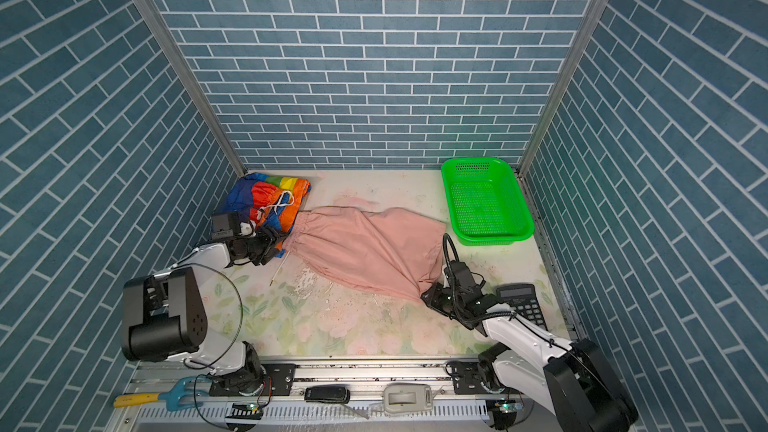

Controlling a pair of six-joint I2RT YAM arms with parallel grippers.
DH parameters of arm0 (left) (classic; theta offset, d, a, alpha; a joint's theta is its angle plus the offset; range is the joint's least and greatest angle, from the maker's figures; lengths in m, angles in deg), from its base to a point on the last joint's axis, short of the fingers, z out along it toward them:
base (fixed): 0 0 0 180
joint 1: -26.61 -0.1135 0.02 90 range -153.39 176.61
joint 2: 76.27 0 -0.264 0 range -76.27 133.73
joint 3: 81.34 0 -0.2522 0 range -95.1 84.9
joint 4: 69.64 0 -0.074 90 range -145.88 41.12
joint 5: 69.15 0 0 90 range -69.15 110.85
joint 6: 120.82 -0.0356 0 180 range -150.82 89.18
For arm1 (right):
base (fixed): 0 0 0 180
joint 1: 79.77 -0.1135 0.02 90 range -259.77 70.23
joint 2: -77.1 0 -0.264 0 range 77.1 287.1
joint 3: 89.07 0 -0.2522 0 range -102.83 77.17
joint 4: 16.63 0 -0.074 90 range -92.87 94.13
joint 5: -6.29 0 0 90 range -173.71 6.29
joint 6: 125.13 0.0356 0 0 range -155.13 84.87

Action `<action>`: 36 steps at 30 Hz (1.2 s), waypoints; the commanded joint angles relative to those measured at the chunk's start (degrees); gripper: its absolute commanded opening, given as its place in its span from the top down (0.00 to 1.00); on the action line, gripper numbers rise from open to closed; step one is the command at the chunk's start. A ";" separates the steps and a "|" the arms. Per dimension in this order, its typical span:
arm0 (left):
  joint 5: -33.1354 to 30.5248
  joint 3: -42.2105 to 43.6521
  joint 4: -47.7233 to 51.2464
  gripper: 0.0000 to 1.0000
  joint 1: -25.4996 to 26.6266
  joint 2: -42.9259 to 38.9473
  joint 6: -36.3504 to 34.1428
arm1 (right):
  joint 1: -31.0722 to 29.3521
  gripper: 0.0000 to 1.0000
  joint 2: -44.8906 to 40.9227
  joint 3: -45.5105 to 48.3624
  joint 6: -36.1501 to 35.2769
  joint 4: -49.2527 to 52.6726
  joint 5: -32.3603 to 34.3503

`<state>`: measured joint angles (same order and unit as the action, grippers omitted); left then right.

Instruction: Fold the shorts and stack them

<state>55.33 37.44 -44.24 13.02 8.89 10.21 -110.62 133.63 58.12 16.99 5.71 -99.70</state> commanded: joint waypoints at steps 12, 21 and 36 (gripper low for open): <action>-2.99 -12.20 4.07 0.00 18.48 -2.66 -0.67 | 8.41 0.01 13.90 -20.88 -10.35 1.40 1.14; -5.08 -4.61 -1.01 0.00 19.09 5.23 -1.66 | 8.78 0.01 35.48 -27.86 -5.01 -18.09 -10.15; -4.69 13.03 -6.69 0.01 16.66 1.25 0.45 | 16.21 0.01 54.83 -43.14 -16.24 -6.01 -6.34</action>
<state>50.78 46.55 -53.44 29.94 10.23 9.62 -94.93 185.41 16.05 5.49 -7.14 -109.58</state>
